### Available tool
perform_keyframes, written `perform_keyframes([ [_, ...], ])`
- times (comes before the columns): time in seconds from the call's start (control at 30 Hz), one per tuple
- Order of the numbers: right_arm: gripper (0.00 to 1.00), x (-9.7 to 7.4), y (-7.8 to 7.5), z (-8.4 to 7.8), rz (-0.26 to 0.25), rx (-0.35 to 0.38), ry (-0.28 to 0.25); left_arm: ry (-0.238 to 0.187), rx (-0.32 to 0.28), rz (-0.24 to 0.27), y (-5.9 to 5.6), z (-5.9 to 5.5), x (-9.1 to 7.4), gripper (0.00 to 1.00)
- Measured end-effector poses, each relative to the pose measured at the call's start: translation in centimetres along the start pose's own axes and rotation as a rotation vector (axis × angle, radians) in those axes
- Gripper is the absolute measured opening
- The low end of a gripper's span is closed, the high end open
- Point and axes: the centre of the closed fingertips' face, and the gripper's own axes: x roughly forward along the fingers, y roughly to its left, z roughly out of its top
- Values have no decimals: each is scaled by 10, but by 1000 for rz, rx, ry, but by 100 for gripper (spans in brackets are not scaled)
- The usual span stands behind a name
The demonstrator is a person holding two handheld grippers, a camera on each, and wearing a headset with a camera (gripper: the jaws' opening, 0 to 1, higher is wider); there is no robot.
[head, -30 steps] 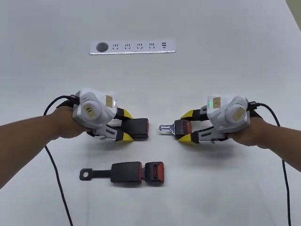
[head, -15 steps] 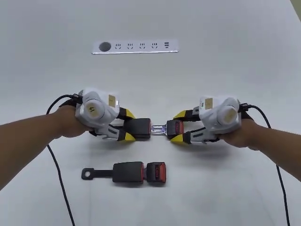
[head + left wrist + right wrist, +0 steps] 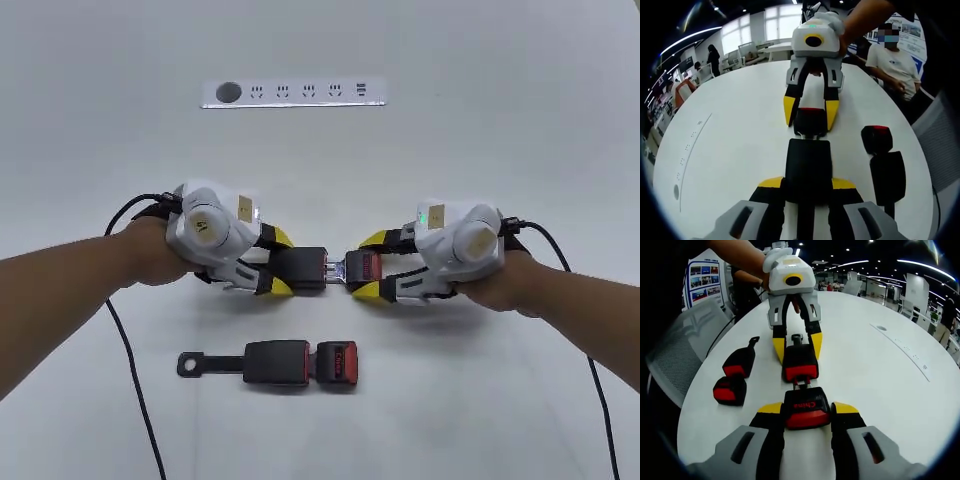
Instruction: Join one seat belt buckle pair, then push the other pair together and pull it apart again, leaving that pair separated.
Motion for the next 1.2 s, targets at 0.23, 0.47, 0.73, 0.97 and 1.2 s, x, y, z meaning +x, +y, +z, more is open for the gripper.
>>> perform_keyframes([
  [0.23, 34, 2, 0, 1, -2, 11, -6, 9, 4, -7, 1, -2, 1, 33],
  [0.47, 33, 11, -2, 7, -7, 21, -17, 20, 15, -20, 0, 1, 3, 33],
  [0.73, 33, 12, -1, 9, -19, 33, -26, 19, 11, -26, -1, 1, 2, 33],
  [0.97, 33, 14, -4, 10, -27, 33, -7, 25, 9, -27, 2, -2, 1, 33],
  [1.2, 33, 13, -2, 10, -30, 26, 14, 34, 11, -28, 2, -2, 1, 33],
])
